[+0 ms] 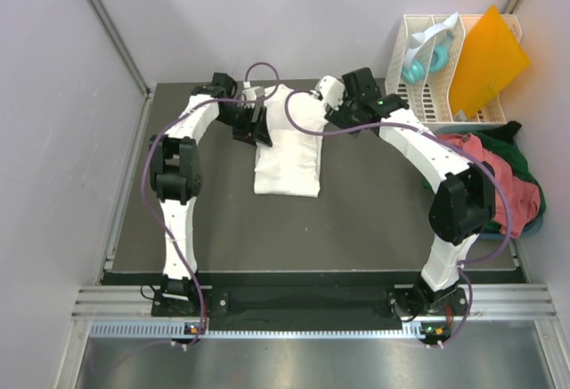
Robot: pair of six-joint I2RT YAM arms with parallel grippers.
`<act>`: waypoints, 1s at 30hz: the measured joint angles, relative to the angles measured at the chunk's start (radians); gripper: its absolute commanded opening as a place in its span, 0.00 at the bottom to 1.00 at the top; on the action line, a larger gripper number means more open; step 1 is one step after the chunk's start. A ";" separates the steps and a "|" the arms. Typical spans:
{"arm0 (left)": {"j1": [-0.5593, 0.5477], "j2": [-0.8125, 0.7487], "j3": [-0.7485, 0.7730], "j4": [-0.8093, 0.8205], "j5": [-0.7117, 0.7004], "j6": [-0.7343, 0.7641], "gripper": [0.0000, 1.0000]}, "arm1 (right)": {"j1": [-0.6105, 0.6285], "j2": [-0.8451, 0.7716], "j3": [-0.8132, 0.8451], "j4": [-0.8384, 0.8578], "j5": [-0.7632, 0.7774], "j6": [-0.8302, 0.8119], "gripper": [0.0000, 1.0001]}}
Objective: Fold and stack the t-shirts
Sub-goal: Fold the folded rectangular tshirt in 1/3 of the way
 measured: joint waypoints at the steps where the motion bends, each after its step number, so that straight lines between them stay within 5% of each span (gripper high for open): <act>1: 0.000 0.000 0.000 -0.006 0.003 0.002 0.78 | 0.003 0.000 0.000 0.001 0.001 -0.001 0.64; 19: -0.018 0.008 -0.013 0.045 -0.009 0.003 0.59 | 0.031 0.000 0.000 0.002 0.022 -0.016 0.63; 23: -0.021 0.008 -0.024 0.070 -0.013 -0.001 0.32 | 0.037 0.000 0.000 0.005 0.023 -0.016 0.63; 25: -0.023 0.008 -0.027 0.080 -0.014 -0.002 0.00 | 0.038 0.000 0.000 0.006 0.023 -0.016 0.63; 30: -0.032 0.008 -0.038 0.102 -0.019 0.004 0.00 | 0.040 0.000 0.000 0.008 0.023 -0.016 0.63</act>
